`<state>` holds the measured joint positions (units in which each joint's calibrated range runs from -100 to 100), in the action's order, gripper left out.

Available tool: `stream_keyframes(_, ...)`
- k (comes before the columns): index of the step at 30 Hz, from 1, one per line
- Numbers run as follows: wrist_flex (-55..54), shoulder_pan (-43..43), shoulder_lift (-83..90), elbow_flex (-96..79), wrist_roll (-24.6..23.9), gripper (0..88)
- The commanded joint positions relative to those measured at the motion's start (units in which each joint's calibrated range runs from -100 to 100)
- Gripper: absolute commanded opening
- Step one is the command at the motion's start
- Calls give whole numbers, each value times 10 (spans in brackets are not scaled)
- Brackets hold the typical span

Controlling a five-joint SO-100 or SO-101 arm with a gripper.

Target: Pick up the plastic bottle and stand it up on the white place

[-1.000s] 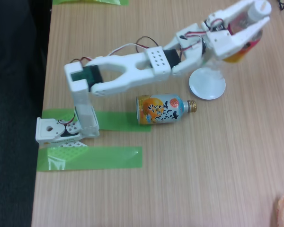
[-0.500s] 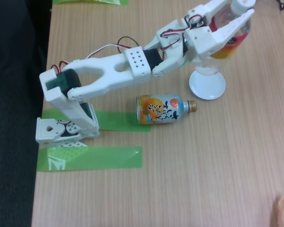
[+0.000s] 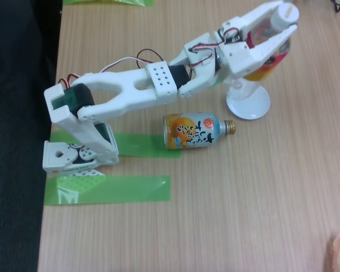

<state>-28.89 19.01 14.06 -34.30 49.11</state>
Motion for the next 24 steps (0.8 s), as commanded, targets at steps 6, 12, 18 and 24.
stream_keyframes(6, -85, 4, -2, -43, -3, 70)
stream_keyframes(12, -176, 9, -62, -40, -3, 70)
stream_keyframes(18, -203, 31, -100, -40, 2, 70)
stream_keyframes(24, -203, 28, -108, -40, 3, 70)
